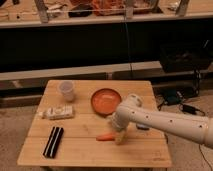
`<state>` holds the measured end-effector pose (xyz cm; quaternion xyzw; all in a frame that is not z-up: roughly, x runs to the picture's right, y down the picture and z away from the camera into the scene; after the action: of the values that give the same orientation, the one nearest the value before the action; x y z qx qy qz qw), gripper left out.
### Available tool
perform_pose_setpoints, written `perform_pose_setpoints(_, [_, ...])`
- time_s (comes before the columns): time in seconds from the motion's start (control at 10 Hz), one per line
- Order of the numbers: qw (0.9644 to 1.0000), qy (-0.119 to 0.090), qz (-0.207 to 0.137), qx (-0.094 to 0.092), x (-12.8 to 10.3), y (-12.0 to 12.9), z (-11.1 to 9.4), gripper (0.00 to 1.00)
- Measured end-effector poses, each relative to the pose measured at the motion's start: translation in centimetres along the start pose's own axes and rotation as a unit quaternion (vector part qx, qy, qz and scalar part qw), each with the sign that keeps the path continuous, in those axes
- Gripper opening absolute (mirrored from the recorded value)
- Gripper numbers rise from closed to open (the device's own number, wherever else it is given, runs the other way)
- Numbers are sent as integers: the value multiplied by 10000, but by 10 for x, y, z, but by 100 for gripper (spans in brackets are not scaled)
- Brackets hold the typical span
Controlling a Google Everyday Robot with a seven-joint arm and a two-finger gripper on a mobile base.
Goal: Place the pepper in the ceramic bowl
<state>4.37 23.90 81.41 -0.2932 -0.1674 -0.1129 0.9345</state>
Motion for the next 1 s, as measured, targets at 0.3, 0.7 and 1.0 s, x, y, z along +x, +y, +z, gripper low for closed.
perform_pose_setpoints(0.3, [10000,-4,-53,-2,-3,-3,3,80])
perform_pose_setpoints(0.7, [10000,-2,-68,9,-4,-5,4,80])
perform_pose_setpoints(1.0, [9999,-10,-99,17,-8,-8,6,80])
